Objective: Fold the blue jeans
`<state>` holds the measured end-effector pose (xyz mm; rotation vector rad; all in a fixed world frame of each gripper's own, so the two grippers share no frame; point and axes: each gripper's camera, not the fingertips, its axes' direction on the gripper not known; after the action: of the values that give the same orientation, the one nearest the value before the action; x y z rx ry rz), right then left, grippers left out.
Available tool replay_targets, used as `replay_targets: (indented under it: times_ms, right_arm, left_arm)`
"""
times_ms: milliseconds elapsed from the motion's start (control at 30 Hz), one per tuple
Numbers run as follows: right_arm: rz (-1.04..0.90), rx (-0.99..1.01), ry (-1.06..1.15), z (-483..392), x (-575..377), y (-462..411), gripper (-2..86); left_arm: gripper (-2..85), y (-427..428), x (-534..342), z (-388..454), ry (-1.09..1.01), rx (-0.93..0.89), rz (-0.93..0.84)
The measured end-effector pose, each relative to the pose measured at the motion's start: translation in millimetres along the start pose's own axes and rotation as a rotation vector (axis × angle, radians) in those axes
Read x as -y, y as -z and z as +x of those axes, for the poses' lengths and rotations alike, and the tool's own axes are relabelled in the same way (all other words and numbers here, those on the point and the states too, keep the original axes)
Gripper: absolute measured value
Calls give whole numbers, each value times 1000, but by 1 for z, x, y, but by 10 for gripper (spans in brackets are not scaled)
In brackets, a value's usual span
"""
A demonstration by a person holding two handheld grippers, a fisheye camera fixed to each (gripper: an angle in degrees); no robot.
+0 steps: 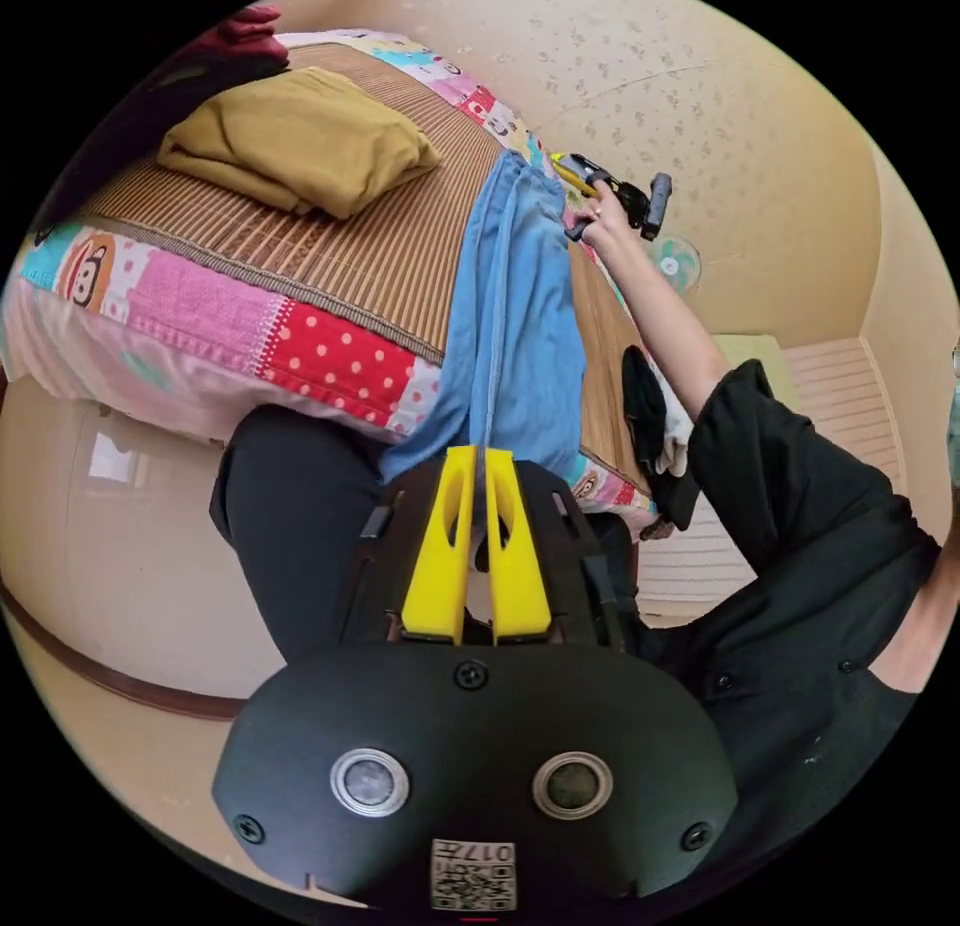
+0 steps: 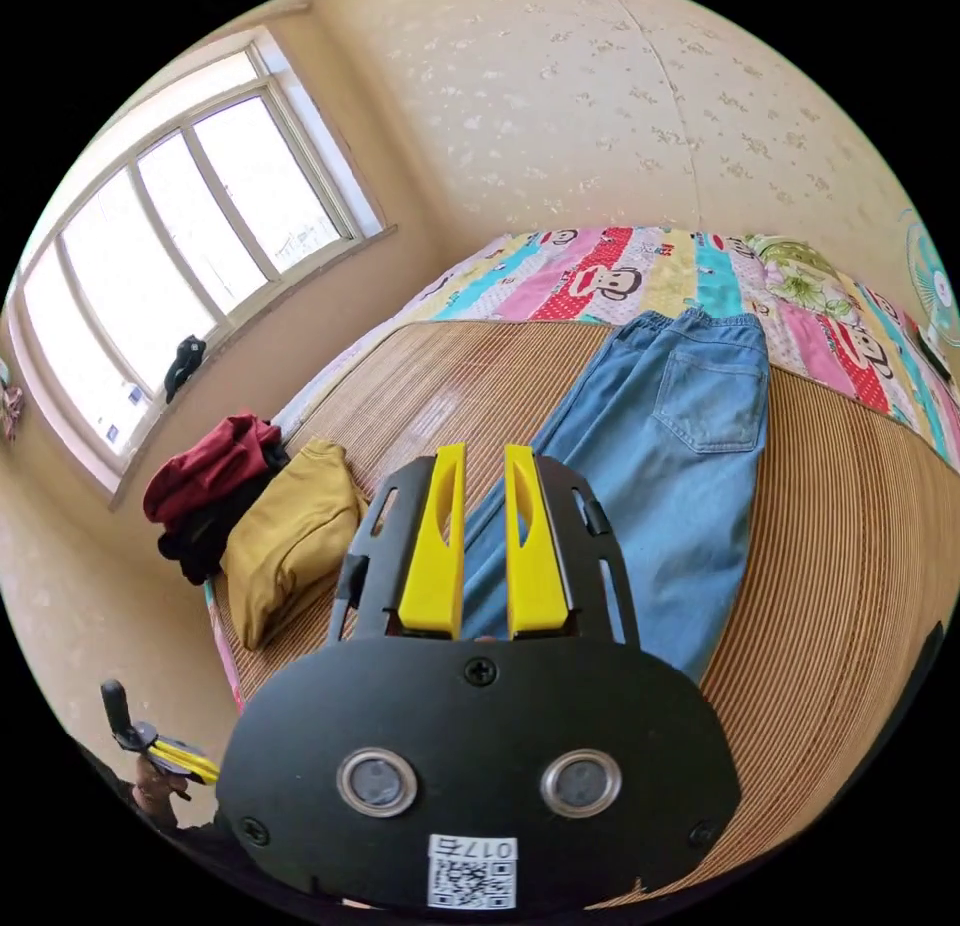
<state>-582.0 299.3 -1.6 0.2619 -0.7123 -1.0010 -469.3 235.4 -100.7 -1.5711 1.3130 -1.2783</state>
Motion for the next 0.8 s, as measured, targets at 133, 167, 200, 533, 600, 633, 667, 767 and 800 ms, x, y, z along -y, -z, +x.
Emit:
replay_targets:
  times_ms: [133, 167, 200, 533, 600, 633, 667, 767, 800]
  right_arm:
    - [-39, -116, -67, 13, -96, 56, 101]
    - [-85, -131, -147, 23, -131, 68, 116]
    - [-111, -97, -211, 28, -166, 76, 127]
    - [-256, 28, -82, -42, -298, 117, 32]
    - [-304, 68, -140, -25, -319, 152, 33]
    - [-321, 84, -149, -21, -324, 159, 34]
    - [-375, 126, -151, -14, -335, 172, 38]
    - [-443, 32, -174, -2, -349, 199, 65]
    - [-421, -30, -171, 0, -349, 210, 74]
  left_arm:
    - [96, -9, 20, 14, -120, 47, 5]
    - [106, -13, 26, 18, -136, 53, -1]
    - [123, -22, 39, 25, -179, 71, 1]
    - [48, -115, 47, 68, -262, 81, -162]
    - [46, -127, 22, 64, -229, -72, -241]
    - [46, -133, 3, 60, -194, -117, -272]
    - [45, -136, -6, 58, -176, -124, -282]
    - [61, -129, -44, 53, -112, -20, -222]
    - [72, -118, -51, 59, -116, 26, -145]
